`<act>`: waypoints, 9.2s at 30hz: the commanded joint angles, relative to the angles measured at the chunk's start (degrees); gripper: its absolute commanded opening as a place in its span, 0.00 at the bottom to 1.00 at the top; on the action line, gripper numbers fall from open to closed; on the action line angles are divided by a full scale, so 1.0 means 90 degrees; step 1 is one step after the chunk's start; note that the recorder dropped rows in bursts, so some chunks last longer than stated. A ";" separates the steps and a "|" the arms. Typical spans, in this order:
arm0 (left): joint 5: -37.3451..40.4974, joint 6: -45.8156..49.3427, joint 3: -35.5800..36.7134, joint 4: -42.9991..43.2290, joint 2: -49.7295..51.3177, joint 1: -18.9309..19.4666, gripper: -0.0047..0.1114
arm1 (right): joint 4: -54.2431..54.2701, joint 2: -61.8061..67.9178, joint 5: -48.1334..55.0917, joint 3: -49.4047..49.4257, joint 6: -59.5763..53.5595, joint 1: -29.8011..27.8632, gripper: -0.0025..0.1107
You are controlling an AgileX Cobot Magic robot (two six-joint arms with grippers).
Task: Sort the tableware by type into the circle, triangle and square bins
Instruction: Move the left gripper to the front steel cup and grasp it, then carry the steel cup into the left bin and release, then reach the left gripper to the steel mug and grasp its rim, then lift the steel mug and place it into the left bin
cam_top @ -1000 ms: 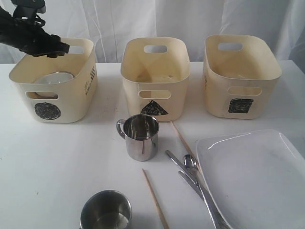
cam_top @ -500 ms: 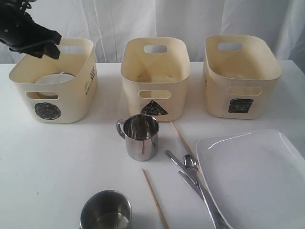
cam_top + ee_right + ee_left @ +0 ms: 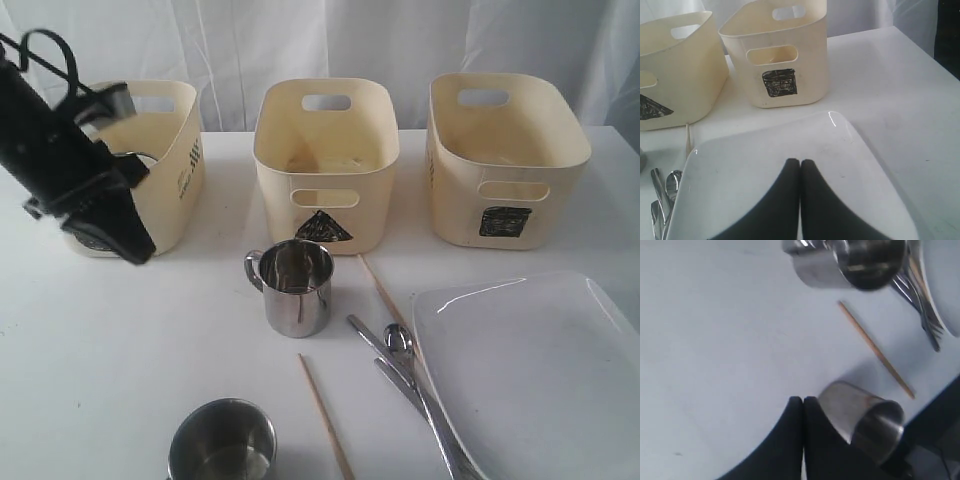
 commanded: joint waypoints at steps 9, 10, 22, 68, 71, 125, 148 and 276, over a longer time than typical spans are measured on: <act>-0.1614 0.1696 0.1891 -0.1167 -0.0302 -0.1608 0.04 | -0.0019 -0.0041 -0.0042 0.0014 0.0007 -0.0009 0.02; -0.1782 0.1722 0.1891 -0.1151 -0.0354 -0.1620 0.04 | -0.0019 -0.0041 -0.0042 0.0014 0.0007 -0.0009 0.02; -0.0778 0.3497 0.1964 -0.0970 -0.0427 -0.1620 0.08 | -0.0019 -0.0041 -0.0042 0.0014 0.0007 -0.0009 0.02; -0.0398 0.3404 0.1337 0.0932 0.0661 -0.1608 0.04 | -0.0019 -0.0041 -0.0042 0.0014 0.0007 -0.0009 0.02; -0.0435 0.2768 0.0843 0.2016 0.0126 -0.1597 0.04 | -0.0019 -0.0041 -0.0042 0.0014 0.0007 -0.0009 0.02; -1.0104 -0.0801 -0.0514 0.3513 0.1326 0.0168 0.56 | -0.0019 -0.0041 -0.0042 0.0014 0.0007 -0.0009 0.02; -0.4696 -0.1557 -0.2516 0.3188 0.0827 0.0204 0.43 | -0.0019 -0.0041 -0.0042 0.0014 0.0007 -0.0009 0.02; -0.4039 -0.2071 -0.2594 0.4181 0.1168 0.0175 0.52 | -0.0019 -0.0041 -0.0042 0.0014 0.0007 -0.0009 0.02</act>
